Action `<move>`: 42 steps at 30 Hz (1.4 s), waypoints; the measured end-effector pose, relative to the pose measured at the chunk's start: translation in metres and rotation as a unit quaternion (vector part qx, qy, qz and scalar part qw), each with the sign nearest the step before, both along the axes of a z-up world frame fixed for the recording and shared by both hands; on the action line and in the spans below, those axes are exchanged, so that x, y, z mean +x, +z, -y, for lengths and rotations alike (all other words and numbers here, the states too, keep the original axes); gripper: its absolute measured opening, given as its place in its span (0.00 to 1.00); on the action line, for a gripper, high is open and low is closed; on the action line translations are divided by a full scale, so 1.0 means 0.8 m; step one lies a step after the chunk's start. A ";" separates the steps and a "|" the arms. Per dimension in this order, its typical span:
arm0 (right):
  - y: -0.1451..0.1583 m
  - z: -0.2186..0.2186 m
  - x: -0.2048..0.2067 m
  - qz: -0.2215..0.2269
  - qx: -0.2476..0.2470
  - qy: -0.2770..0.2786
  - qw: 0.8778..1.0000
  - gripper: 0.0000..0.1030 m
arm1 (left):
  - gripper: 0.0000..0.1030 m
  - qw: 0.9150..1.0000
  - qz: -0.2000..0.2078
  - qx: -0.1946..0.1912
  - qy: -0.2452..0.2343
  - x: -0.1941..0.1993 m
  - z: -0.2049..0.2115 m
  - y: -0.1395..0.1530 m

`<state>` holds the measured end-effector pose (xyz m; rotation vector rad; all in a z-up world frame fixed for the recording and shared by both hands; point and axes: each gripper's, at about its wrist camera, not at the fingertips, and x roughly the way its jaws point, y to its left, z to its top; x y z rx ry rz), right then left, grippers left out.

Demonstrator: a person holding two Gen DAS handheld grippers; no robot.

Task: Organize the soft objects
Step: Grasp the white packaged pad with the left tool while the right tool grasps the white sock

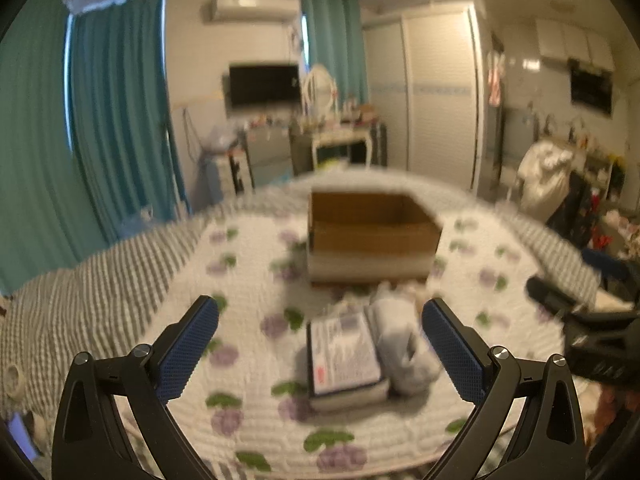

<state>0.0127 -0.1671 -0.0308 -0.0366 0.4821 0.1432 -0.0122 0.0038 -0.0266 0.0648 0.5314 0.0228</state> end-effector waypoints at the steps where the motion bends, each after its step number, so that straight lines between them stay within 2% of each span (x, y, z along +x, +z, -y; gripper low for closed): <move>1: -0.005 0.000 0.004 -0.006 0.001 0.000 1.000 1.00 | 1.00 1.000 -0.011 -0.001 -0.004 0.004 0.000 -0.011; 8: -0.039 -0.012 0.027 -0.038 -0.017 0.002 0.999 1.00 | 1.00 0.993 -0.113 -0.028 -0.012 0.038 0.002 -0.112; 13: -0.061 -0.017 0.043 -0.060 -0.025 0.001 0.998 1.00 | 0.99 0.987 -0.148 -0.050 -0.028 0.054 0.003 -0.142; 18: -0.067 -0.023 0.053 -0.068 -0.031 -0.001 0.997 1.00 | 0.98 0.986 -0.150 -0.067 -0.037 0.076 -0.003 -0.143; 19: -0.069 -0.024 0.055 -0.070 -0.032 -0.001 0.997 1.00 | 0.93 0.985 -0.152 -0.069 -0.046 0.081 -0.004 -0.145; 20: -0.071 -0.026 0.058 -0.073 -0.032 0.000 0.997 1.00 | 0.80 0.983 -0.157 -0.075 -0.062 0.084 -0.004 -0.147; 24: -0.077 -0.040 0.065 -0.085 -0.040 0.007 0.995 1.00 | 0.74 0.982 -0.148 -0.080 -0.084 0.084 -0.011 -0.145; 27: -0.080 -0.055 0.069 -0.090 -0.045 0.018 0.995 1.00 | 0.73 0.985 -0.129 -0.079 -0.077 0.074 -0.025 -0.134; 30: -0.084 -0.075 0.072 -0.094 -0.053 0.031 0.994 1.00 | 0.72 0.991 -0.105 -0.062 -0.063 0.064 -0.046 -0.118; 36: -0.105 -0.119 0.084 -0.123 -0.052 0.066 0.989 1.00 | 0.72 0.992 -0.096 -0.070 -0.042 0.064 -0.084 -0.102; 39: -0.119 -0.139 0.090 -0.136 -0.060 0.080 0.986 0.94 | 0.71 0.993 -0.097 -0.056 -0.028 0.066 -0.092 -0.102; 42: -0.129 -0.150 0.093 -0.144 -0.071 0.081 0.984 0.86 | 0.71 0.992 -0.102 -0.073 -0.029 0.066 -0.103 -0.105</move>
